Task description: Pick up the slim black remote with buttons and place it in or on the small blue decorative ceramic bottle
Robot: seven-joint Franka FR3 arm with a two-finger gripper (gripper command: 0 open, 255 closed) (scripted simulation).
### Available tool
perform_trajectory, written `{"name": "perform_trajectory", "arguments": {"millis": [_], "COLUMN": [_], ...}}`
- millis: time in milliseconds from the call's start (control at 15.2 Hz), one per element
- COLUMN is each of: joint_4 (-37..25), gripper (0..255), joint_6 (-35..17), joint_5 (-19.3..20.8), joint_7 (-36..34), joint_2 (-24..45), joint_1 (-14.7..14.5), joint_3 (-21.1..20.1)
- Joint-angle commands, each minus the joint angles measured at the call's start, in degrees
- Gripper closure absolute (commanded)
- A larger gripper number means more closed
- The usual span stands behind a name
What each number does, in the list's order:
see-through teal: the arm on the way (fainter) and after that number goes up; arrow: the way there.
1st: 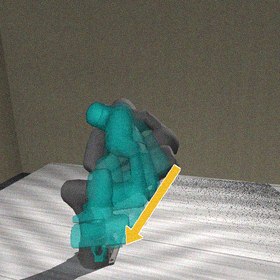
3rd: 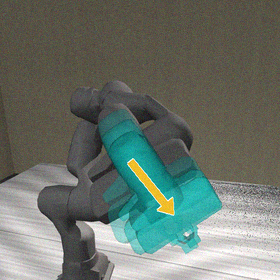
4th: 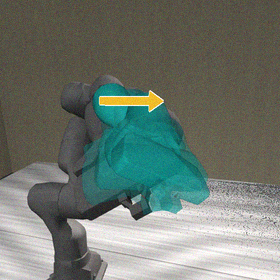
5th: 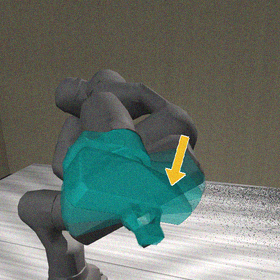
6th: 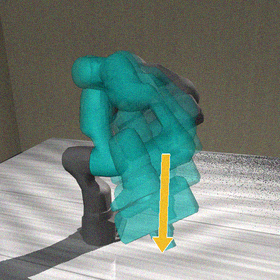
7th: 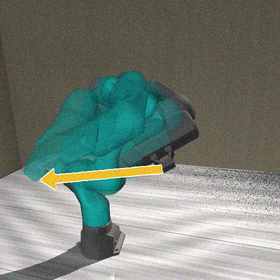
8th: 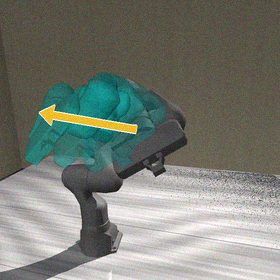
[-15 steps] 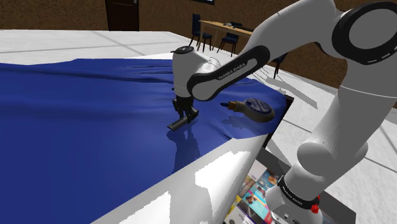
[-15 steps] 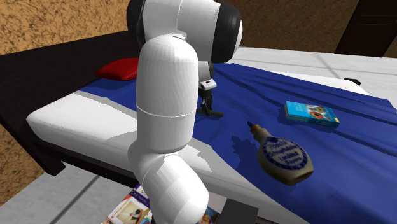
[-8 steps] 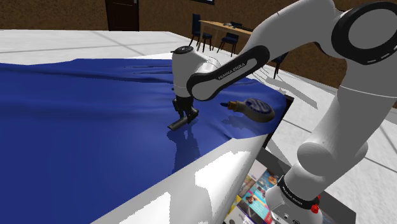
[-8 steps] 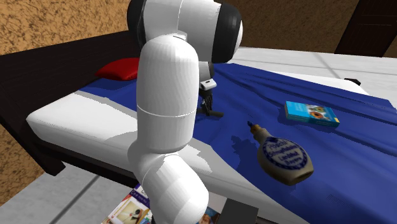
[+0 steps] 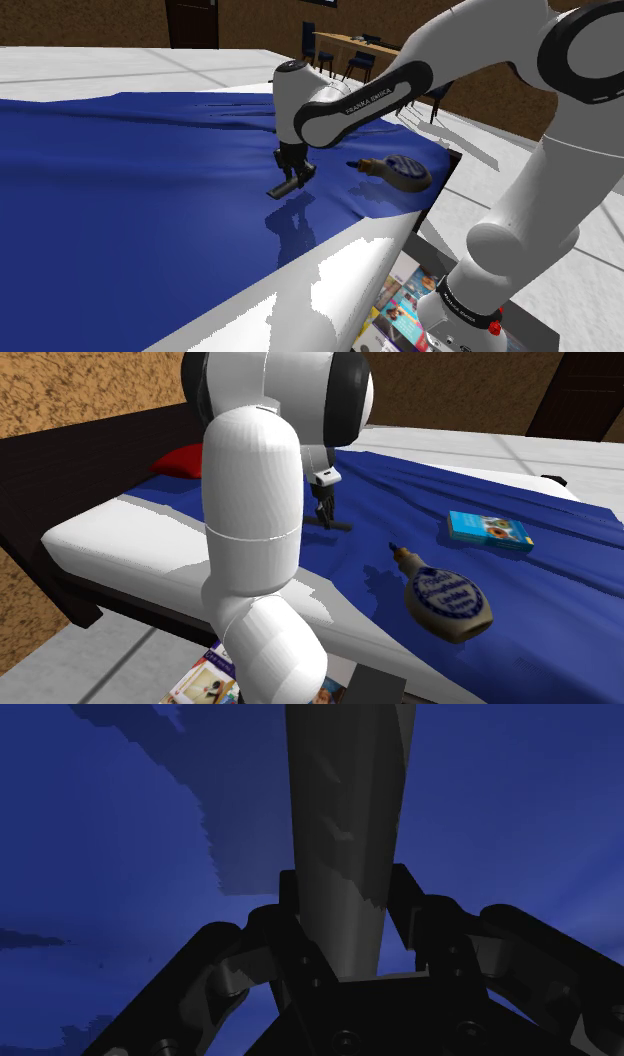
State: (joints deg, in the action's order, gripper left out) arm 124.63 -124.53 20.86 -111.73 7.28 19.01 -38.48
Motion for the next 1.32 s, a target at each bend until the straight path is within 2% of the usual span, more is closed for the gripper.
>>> {"name": "perform_trajectory", "arguments": {"millis": [0, 1254], "joint_4": [-0.71, -8.26], "gripper": [255, 255], "joint_6": [1.35, 13.71], "joint_5": [-1.14, -8.51], "joint_7": [0.95, 8.23], "joint_2": [-1.03, -8.86], "joint_1": [0.12, 0.8], "joint_3": [-0.25, -0.51]}}
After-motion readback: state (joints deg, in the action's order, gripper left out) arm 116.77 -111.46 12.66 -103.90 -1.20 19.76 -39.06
